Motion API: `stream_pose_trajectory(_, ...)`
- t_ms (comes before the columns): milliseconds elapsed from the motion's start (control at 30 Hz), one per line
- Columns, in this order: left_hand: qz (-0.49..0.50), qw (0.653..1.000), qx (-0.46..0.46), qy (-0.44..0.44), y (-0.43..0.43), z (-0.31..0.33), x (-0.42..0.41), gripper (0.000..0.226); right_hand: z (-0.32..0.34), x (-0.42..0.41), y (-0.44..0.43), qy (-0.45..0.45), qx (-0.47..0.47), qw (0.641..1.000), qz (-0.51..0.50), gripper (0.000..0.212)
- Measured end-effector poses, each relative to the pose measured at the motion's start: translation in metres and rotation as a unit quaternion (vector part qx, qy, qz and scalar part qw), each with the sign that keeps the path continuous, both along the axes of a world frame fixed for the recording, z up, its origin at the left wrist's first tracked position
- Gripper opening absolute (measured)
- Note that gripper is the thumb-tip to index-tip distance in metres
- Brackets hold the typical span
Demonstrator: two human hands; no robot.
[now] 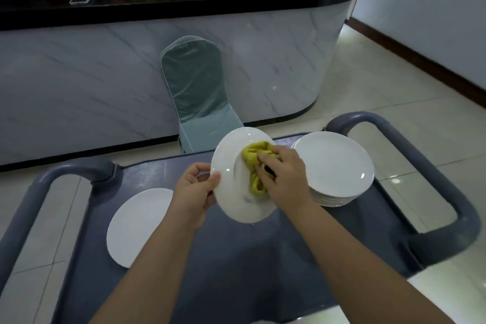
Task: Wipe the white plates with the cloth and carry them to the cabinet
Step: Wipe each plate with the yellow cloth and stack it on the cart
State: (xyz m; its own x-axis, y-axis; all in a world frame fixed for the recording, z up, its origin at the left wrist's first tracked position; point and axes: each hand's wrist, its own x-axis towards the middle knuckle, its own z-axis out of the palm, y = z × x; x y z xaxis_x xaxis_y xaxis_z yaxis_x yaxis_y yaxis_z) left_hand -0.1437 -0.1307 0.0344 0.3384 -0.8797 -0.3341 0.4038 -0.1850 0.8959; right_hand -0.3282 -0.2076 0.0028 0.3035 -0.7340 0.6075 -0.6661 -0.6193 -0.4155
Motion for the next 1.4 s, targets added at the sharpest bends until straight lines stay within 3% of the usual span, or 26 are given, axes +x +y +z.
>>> stream_pose_trajectory(133,0.020,0.999,0.026,0.005,-0.020,0.003,-0.003,0.012,-0.014,-0.002,0.027,0.031,0.005,0.995,0.093,0.022)
stream_pose_trajectory(267,0.002,0.998,0.003,-0.063,-0.040,0.024,0.000,0.013,-0.026,-0.056,0.037,-0.006,0.061,0.997,-0.038,0.020)
stream_pose_trajectory(400,-0.040,0.971,-0.054,-0.227,-0.081,0.065,-0.017,0.014,-0.025,-0.101,0.046,-0.097,0.107,0.981,-0.130,0.022)
stream_pose_trajectory(467,-0.056,0.935,-0.105,-0.336,-0.106,0.081,-0.039,0.013,-0.024,-0.119,0.052,-0.136,0.128,0.969,-0.160,0.020)
stream_pose_trajectory(567,-0.069,0.853,-0.177,-0.487,-0.136,0.087,-0.089,0.006,-0.026,-0.139,0.064,-0.154,0.149,0.956,-0.202,0.025)
stream_pose_trajectory(733,-0.111,0.728,-0.253,-0.628,-0.159,0.061,-0.159,0.022,-0.029,-0.161,0.079,-0.149,0.158,0.946,-0.242,0.023)
stream_pose_trajectory(933,-0.171,0.593,-0.360,-0.700,-0.146,0.025,-0.183,0.023,-0.030,-0.167,0.085,-0.138,0.158,0.940,-0.271,0.027)
stream_pose_trajectory(1033,-0.217,0.554,-0.398,-0.698,-0.132,0.003,-0.183,0.033,-0.035,-0.168,0.087,-0.133,0.159,0.940,-0.272,0.026)
stream_pose_trajectory(1200,-0.331,0.542,-0.371,-0.678,-0.109,-0.047,-0.183,0.035,-0.050,-0.161,0.093,-0.105,0.181,0.937,-0.281,0.022)
stream_pose_trajectory(1400,-0.318,0.622,-0.328,-0.636,-0.096,-0.070,-0.187,0.032,-0.057,-0.152,0.100,-0.082,0.204,0.935,-0.279,0.024)
